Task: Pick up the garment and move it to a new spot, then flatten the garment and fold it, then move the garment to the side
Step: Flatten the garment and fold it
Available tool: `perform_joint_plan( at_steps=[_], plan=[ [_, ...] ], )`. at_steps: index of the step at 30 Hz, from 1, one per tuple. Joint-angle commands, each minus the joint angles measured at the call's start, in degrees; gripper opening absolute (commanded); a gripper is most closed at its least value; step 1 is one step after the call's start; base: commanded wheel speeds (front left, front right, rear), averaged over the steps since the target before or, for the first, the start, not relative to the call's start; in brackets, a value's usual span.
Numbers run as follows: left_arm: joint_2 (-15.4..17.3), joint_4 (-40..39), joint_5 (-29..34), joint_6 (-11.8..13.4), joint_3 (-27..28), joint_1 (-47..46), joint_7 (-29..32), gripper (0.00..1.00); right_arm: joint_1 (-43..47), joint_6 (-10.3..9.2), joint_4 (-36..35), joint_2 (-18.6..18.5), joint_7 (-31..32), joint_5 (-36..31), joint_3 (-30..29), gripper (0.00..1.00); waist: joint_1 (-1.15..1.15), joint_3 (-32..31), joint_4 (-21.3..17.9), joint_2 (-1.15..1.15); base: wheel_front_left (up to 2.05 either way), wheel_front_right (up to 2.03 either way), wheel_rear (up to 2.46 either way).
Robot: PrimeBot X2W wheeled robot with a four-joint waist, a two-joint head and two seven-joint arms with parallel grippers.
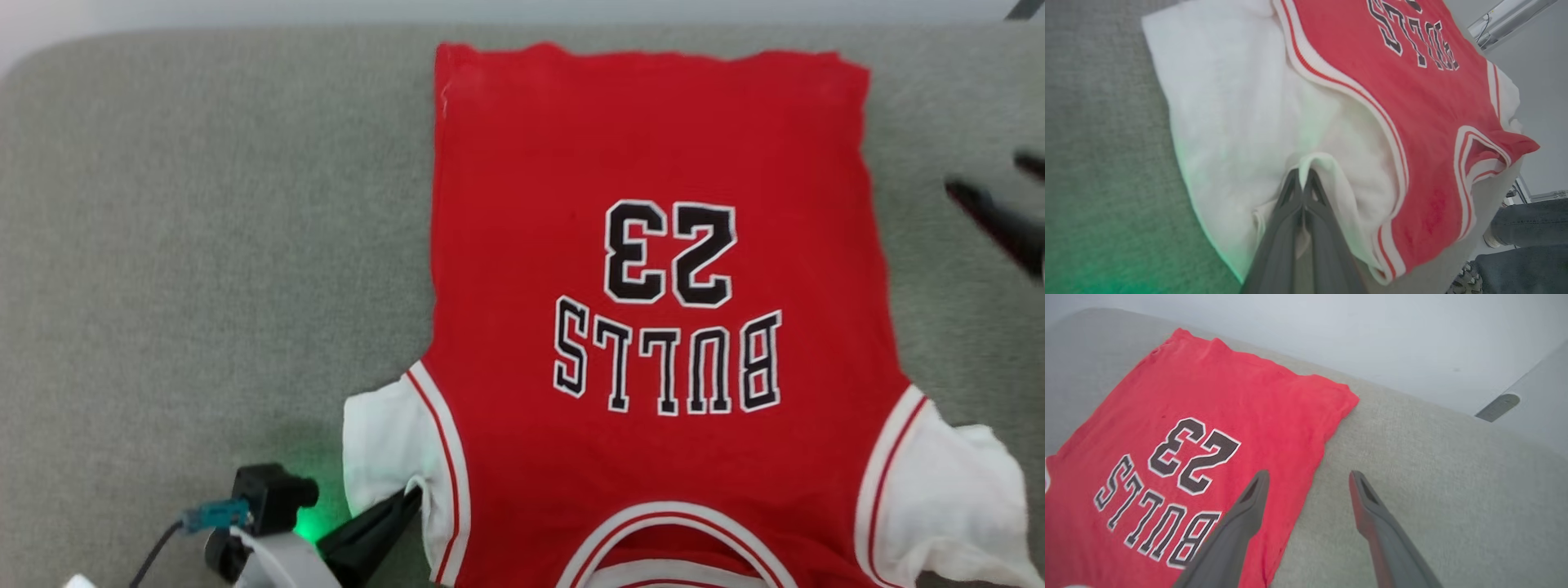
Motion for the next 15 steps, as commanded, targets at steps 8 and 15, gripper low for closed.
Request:
perform_joint_plan(
  at_steps=[8, 15],
  plan=[
    [-3.7, 2.6, 1.8, 0.3, -0.2, -7.5, 0.8, 0.00, -28.3, -0.06, 26.7, 6.7, 5.5, -12.8, 7.1, 1.00, 0.00, 12.2, 7.6, 0.00, 0.00, 0.00, 0.00],
    [-5.7, 3.0, 1.2, 0.6, -0.7, -8.8, 1.1, 0.00, -39.4, -0.06, 43.7, 9.9, 10.2, -16.3, 7.3, 1.00, 0.00, 15.7, 9.8, 0.00, 0.00, 0.00, 0.00]
  ],
)
